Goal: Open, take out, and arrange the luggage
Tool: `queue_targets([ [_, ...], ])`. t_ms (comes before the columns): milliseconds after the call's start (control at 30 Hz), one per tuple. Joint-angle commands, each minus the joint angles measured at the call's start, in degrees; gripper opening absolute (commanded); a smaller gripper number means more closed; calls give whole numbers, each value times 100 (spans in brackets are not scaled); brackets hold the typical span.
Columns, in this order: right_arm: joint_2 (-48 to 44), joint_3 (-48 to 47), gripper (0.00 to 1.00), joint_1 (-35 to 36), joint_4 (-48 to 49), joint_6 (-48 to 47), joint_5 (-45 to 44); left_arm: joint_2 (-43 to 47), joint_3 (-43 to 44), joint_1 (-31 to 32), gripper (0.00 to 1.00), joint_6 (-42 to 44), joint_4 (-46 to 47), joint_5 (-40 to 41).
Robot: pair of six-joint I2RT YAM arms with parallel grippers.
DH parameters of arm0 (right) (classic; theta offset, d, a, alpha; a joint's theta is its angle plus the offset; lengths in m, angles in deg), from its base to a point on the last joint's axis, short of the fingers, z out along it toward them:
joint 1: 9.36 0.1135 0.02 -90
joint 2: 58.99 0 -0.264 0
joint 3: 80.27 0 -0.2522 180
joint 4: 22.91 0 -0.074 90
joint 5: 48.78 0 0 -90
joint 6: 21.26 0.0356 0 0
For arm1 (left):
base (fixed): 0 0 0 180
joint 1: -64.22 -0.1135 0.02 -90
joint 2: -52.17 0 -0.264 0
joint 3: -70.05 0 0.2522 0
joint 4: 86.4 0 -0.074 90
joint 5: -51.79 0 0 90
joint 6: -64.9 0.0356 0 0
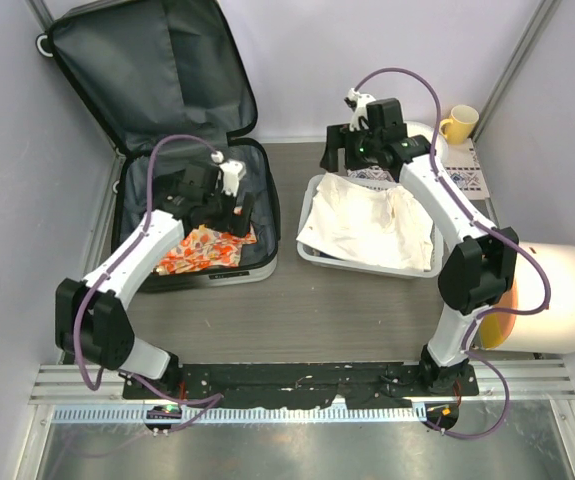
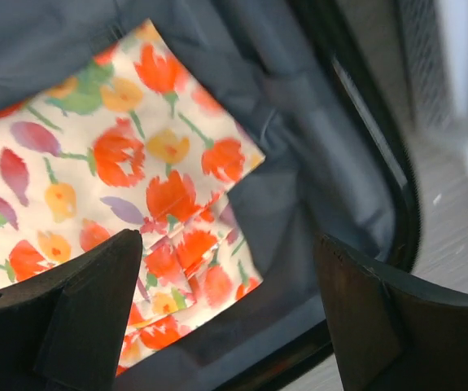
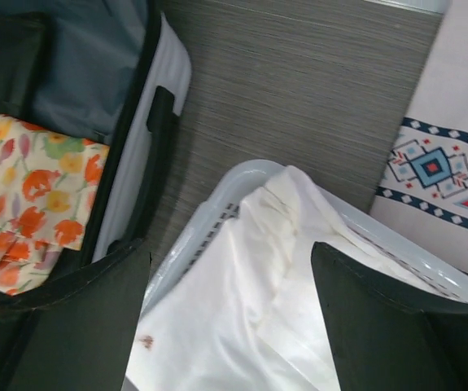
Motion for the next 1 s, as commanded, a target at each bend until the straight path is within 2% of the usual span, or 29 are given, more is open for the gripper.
queue_targets([
  [0,150,-495,85,236,46,526,152,-89,-310,32,89,2292,11,-748],
  [33,185,-495,85,254,72,579,196,-106,-363,32,90,2681,55,-793],
  [67,203,-504,86,289,63,597,197,-228,-441,32,90,3555,55,-854],
  [167,247,-504,85,316,72,588,232,-475,-329,15,91,4639,29,-846],
  [267,299,-548,85,324,37,588,258,-896,-57,14,91,5327,-102,-933],
  [400,300,-539,85,324,28,553,188,-1476,225,14,91,5855,-506,-1188],
  [500,317,-504,85,316,28,544,188,-1697,191,14,91,5997,-245,-1066],
  [600,352,-513,85,324,19,597,293,-2004,190,6,86,6007,-59,-785],
  [700,370,-557,85,324,54,667,425,-2180,357,-73,71,6016,-251,-907],
  [733,344,-548,85,342,98,702,408,-2172,392,-100,60,5963,-339,-968],
  [800,370,-566,85,368,133,729,442,-2023,454,-205,50,5910,-384,-1241],
  [867,405,-592,85,403,151,799,504,-1830,507,-293,31,5893,-506,-1434],
  [900,422,-601,85,430,169,808,504,-1760,542,-319,16,5875,-585,-1600],
  [967,466,-636,85,500,177,817,539,-1619,595,-389,5,5648,-577,-1663],
])
